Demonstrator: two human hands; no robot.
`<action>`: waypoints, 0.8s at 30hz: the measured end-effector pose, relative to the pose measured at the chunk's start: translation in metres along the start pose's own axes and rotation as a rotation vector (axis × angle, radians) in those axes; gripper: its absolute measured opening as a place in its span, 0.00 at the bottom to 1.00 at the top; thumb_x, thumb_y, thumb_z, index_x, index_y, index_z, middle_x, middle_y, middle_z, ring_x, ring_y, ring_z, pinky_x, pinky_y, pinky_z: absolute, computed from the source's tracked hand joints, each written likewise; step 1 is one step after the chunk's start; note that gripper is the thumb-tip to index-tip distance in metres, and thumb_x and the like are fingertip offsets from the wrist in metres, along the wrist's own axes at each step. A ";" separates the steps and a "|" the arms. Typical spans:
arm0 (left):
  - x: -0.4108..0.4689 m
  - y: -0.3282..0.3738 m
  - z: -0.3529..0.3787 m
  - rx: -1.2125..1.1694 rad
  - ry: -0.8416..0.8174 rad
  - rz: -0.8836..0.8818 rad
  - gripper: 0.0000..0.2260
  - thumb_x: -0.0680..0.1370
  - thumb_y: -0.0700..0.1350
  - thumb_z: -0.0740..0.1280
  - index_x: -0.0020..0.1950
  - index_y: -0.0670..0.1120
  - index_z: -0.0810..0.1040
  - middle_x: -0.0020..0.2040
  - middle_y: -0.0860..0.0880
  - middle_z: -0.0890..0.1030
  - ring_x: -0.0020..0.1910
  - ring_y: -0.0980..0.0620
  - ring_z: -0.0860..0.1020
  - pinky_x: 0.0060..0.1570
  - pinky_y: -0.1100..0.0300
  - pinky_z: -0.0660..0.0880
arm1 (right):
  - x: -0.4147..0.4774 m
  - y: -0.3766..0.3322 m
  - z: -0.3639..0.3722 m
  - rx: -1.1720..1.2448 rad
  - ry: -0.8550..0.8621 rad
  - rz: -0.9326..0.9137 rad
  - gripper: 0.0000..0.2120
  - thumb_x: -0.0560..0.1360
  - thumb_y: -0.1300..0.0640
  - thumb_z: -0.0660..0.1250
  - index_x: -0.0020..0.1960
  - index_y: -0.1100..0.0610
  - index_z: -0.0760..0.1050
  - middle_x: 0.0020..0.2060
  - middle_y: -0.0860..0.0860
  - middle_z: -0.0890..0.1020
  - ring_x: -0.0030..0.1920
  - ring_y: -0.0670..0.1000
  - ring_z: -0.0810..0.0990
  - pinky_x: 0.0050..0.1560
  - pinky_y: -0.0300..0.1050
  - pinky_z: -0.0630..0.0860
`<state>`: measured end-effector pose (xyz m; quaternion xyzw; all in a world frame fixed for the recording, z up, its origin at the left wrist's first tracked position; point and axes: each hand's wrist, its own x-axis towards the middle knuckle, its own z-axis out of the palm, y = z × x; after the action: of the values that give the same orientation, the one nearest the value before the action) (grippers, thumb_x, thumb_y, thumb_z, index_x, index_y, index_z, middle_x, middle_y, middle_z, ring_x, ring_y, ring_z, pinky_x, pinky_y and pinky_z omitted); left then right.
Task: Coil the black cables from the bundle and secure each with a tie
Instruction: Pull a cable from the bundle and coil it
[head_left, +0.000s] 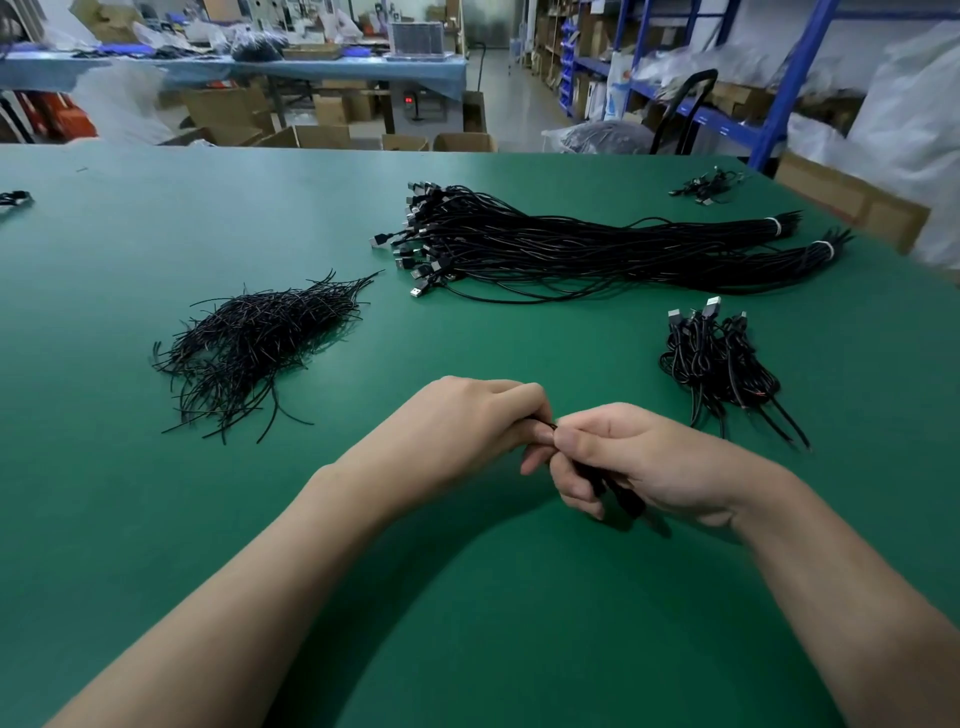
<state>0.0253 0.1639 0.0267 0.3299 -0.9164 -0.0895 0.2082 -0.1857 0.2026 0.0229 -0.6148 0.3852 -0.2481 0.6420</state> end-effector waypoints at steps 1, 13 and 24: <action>0.000 -0.001 0.000 0.027 0.002 0.006 0.11 0.83 0.53 0.61 0.52 0.48 0.78 0.42 0.60 0.75 0.36 0.54 0.72 0.39 0.57 0.70 | 0.001 -0.001 0.001 -0.073 0.042 -0.026 0.14 0.84 0.54 0.59 0.49 0.59 0.80 0.33 0.53 0.79 0.34 0.50 0.76 0.37 0.38 0.73; -0.007 -0.005 0.003 0.089 0.074 -0.002 0.13 0.85 0.52 0.57 0.52 0.44 0.75 0.45 0.51 0.78 0.39 0.48 0.74 0.38 0.49 0.73 | 0.014 0.008 -0.006 -0.259 0.365 -0.200 0.06 0.77 0.57 0.70 0.46 0.60 0.78 0.49 0.51 0.85 0.51 0.45 0.81 0.55 0.42 0.76; -0.005 0.010 -0.009 0.217 0.276 0.164 0.14 0.83 0.48 0.57 0.47 0.42 0.77 0.41 0.49 0.79 0.38 0.48 0.77 0.29 0.55 0.72 | 0.000 0.003 -0.007 -0.167 0.074 0.012 0.25 0.80 0.35 0.54 0.53 0.50 0.83 0.43 0.47 0.83 0.39 0.48 0.73 0.40 0.43 0.69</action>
<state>0.0272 0.1748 0.0366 0.2838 -0.9073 0.0730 0.3015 -0.1920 0.1984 0.0199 -0.6542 0.4315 -0.2338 0.5755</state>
